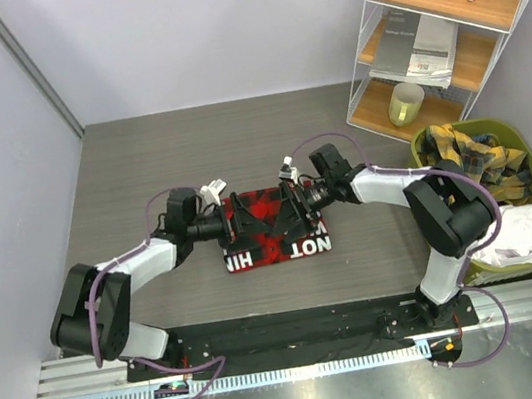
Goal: Fold and stack the long sleeve shirts
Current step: Fold the shirt
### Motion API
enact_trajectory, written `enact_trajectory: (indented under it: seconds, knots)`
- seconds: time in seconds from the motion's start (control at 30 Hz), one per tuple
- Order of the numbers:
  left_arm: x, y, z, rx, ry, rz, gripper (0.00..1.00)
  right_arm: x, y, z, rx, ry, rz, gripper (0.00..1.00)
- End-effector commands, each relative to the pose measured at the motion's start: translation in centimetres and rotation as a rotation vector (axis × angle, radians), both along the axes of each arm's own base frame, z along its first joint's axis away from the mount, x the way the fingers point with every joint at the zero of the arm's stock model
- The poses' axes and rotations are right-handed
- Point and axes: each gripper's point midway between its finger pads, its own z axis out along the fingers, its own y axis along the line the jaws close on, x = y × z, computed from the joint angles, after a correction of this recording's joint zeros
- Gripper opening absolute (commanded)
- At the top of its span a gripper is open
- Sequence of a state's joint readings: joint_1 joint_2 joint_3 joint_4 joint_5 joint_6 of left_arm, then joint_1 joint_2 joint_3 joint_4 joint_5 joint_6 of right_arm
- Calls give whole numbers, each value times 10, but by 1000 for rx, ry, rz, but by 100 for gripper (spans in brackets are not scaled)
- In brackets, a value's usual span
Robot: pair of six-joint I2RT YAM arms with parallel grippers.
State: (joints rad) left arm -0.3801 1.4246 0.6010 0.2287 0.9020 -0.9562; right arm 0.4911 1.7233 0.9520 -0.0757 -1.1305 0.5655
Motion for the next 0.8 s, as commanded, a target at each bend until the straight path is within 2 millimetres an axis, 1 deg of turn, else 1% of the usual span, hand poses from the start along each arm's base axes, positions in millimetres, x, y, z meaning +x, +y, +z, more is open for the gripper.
enact_trajectory:
  seconds: [0.0, 0.03, 0.07, 0.1, 0.13, 0.17, 0.2, 0.23, 0.27, 0.3, 0.33, 0.37, 0.4, 0.43, 0.47, 0.5, 0.53, 0.57, 0.6, 0.63, 0.67, 0.7, 0.73, 0.77]
  knots:
    - [-4, 1, -24, 20, -55, -82, 100, -4, -22, -37, -41, 39, 44, 100]
    - [-7, 6, -37, 56, -21, -89, 100, -6, -30, -46, -64, 79, 44, 100]
    - [-2, 14, -51, 75, -21, -89, 100, -7, -38, -64, -83, 60, 67, 100]
    - [1, 19, -60, 87, 3, -77, 100, 1, -45, -71, -95, 43, 67, 100]
    - [0, 25, -68, 104, 51, -65, 100, -9, -56, -77, -132, 110, 84, 100]
    - [8, 35, -73, 118, 52, -50, 100, -12, -63, -92, -162, 151, 99, 100]
    - [8, 43, -86, 144, 111, -33, 100, -4, -73, -97, -154, 100, 113, 100]
    - [9, 49, -88, 146, 145, -15, 100, -11, -81, -98, -178, 165, 118, 100]
    - [15, 59, -88, 136, 158, 16, 100, -10, -90, -106, -205, 171, 125, 100]
    - [8, 60, -80, 98, 176, -9, 100, 1, -98, -105, -205, 122, 125, 100]
    - [-2, 62, -72, 85, 212, -30, 100, -1, -106, -99, -220, 148, 132, 100]
    - [-7, 61, -61, 64, 176, -70, 100, 3, -109, -94, -225, 136, 135, 100]
    - [-13, 59, -47, 29, 105, -122, 100, 17, -109, -80, -220, 72, 133, 100]
    - [-13, 57, -19, 13, -14, -145, 100, 18, -110, -66, -214, 64, 141, 100]
    - [-16, 52, -5, 6, -53, -163, 100, 24, -107, -54, -207, 34, 137, 100]
    - [-18, 46, 10, -12, -99, -188, 100, 39, -102, -32, -194, -45, 121, 100]
    - [-15, 39, 32, -26, -170, -213, 100, 45, -95, -20, -188, -55, 105, 100]
    - [-19, 28, 39, -22, -203, -247, 100, 50, -90, -11, -181, -72, 90, 100]
    - [-14, 23, 43, -7, -237, -248, 100, 65, -82, -1, -168, -144, 76, 99]
    - [0, 17, 43, 20, -260, -228, 100, 71, -75, 3, -158, -163, 69, 100]
    - [10, 9, 46, 10, -307, -223, 100, 75, -65, 6, -160, -141, 53, 100]
    - [20, 6, 42, 14, -299, -202, 100, 86, -58, -4, -158, -165, 47, 100]
    - [33, 4, 24, 20, -209, -167, 100, 89, -53, -8, -157, -160, 52, 100]
    - [40, 2, 19, 17, -199, -157, 100, 96, -46, -7, -150, -168, 56, 100]
